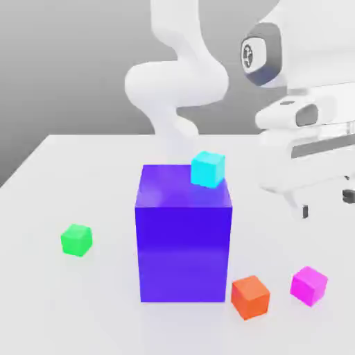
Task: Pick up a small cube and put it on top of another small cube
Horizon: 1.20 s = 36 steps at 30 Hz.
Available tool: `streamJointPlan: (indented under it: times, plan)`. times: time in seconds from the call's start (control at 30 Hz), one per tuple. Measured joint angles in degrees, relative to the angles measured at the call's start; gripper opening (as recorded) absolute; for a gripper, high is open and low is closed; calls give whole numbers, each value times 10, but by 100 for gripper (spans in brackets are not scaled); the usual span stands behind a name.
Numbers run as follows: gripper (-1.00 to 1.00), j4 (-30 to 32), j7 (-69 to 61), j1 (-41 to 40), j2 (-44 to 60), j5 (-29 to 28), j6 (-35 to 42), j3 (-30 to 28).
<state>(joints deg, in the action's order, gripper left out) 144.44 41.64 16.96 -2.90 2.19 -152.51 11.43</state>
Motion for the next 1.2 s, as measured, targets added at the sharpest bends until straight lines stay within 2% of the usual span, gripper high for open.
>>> streamJointPlan:
  times: [0.2, 0.37, 0.4, 0.63, 0.83, 1.0, 1.2]
  plan:
    - [0, 34, 46, 56, 127, -75, -61, 2]
    - [0, 19, 85, 96, 231, -128, -137, -42]
    - [-100, 16, 89, 103, 247, -133, -150, -49]
    - [-100, 16, 91, 105, 249, -134, -152, -51]
    - [-100, 36, 50, 71, 146, -79, -69, -12]
    - [-100, 26, 34, 14, 140, -22, -39, -38]
    - [-100, 29, 16, -74, 116, 46, -8, -98]
